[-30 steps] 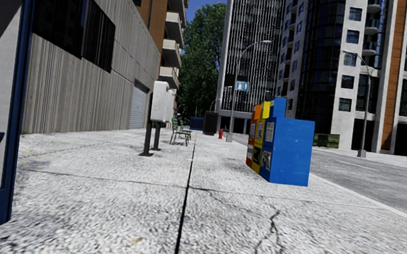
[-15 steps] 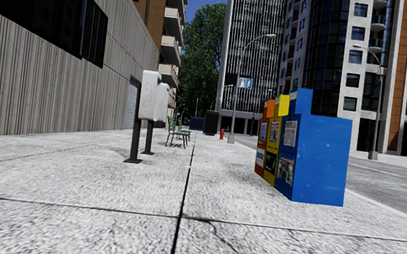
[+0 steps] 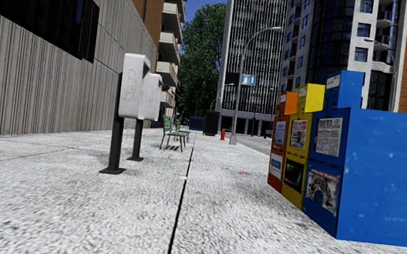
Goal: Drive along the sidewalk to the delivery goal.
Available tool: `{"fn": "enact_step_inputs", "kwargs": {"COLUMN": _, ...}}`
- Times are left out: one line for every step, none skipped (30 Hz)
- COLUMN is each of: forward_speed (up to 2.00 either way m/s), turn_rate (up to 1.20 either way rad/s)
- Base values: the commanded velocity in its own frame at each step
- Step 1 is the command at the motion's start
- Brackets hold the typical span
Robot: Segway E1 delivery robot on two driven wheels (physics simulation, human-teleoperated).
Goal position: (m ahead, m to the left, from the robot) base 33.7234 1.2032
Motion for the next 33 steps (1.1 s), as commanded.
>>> {"fn": "enact_step_inputs", "kwargs": {"forward_speed": 2.00, "turn_rate": 0.00}}
{"fn": "enact_step_inputs", "kwargs": {"forward_speed": 2.00, "turn_rate": 0.00}}
{"fn": "enact_step_inputs", "kwargs": {"forward_speed": 2.00, "turn_rate": 0.00}}
{"fn": "enact_step_inputs", "kwargs": {"forward_speed": 2.00, "turn_rate": 0.00}}
{"fn": "enact_step_inputs", "kwargs": {"forward_speed": 2.00, "turn_rate": 0.00}}
{"fn": "enact_step_inputs", "kwargs": {"forward_speed": 2.00, "turn_rate": 0.00}}
{"fn": "enact_step_inputs", "kwargs": {"forward_speed": 2.00, "turn_rate": 0.00}}
{"fn": "enact_step_inputs", "kwargs": {"forward_speed": 2.00, "turn_rate": 0.00}}
{"fn": "enact_step_inputs", "kwargs": {"forward_speed": 2.00, "turn_rate": 0.00}}
{"fn": "enact_step_inputs", "kwargs": {"forward_speed": 2.00, "turn_rate": 0.00}}
{"fn": "enact_step_inputs", "kwargs": {"forward_speed": 2.00, "turn_rate": 0.00}}
{"fn": "enact_step_inputs", "kwargs": {"forward_speed": 2.00, "turn_rate": 0.00}}
{"fn": "enact_step_inputs", "kwargs": {"forward_speed": 2.00, "turn_rate": 0.00}}
{"fn": "enact_step_inputs", "kwargs": {"forward_speed": 2.00, "turn_rate": 0.00}}
{"fn": "enact_step_inputs", "kwargs": {"forward_speed": 2.00, "turn_rate": 0.00}}
{"fn": "enact_step_inputs", "kwargs": {"forward_speed": 2.00, "turn_rate": 0.00}}
{"fn": "enact_step_inputs", "kwargs": {"forward_speed": 2.00, "turn_rate": 0.00}}
{"fn": "enact_step_inputs", "kwargs": {"forward_speed": 2.00, "turn_rate": 0.00}}
{"fn": "enact_step_inputs", "kwargs": {"forward_speed": 2.00, "turn_rate": 0.00}}
{"fn": "enact_step_inputs", "kwargs": {"forward_speed": 2.00, "turn_rate": 0.00}}
{"fn": "enact_step_inputs", "kwargs": {"forward_speed": 2.00, "turn_rate": 0.00}}
{"fn": "enact_step_inputs", "kwargs": {"forward_speed": 2.00, "turn_rate": 0.00}}
{"fn": "enact_step_inputs", "kwargs": {"forward_speed": 2.00, "turn_rate": 0.00}}
{"fn": "enact_step_inputs", "kwargs": {"forward_speed": 2.00, "turn_rate": 0.00}}
{"fn": "enact_step_inputs", "kwargs": {"forward_speed": 2.00, "turn_rate": 0.00}}
{"fn": "enact_step_inputs", "kwargs": {"forward_speed": 2.00, "turn_rate": 0.00}}
{"fn": "enact_step_inputs", "kwargs": {"forward_speed": 2.00, "turn_rate": 0.00}}
{"fn": "enact_step_inputs", "kwargs": {"forward_speed": 2.00, "turn_rate": 0.00}}
{"fn": "enact_step_inputs", "kwargs": {"forward_speed": 2.00, "turn_rate": 0.00}}
{"fn": "enact_step_inputs", "kwargs": {"forward_speed": 2.00, "turn_rate": 0.00}}
{"fn": "enact_step_inputs", "kwargs": {"forward_speed": 2.00, "turn_rate": 0.00}}
{"fn": "enact_step_inputs", "kwargs": {"forward_speed": 2.00, "turn_rate": 0.00}}
{"fn": "enact_step_inputs", "kwargs": {"forward_speed": 2.00, "turn_rate": 0.00}}
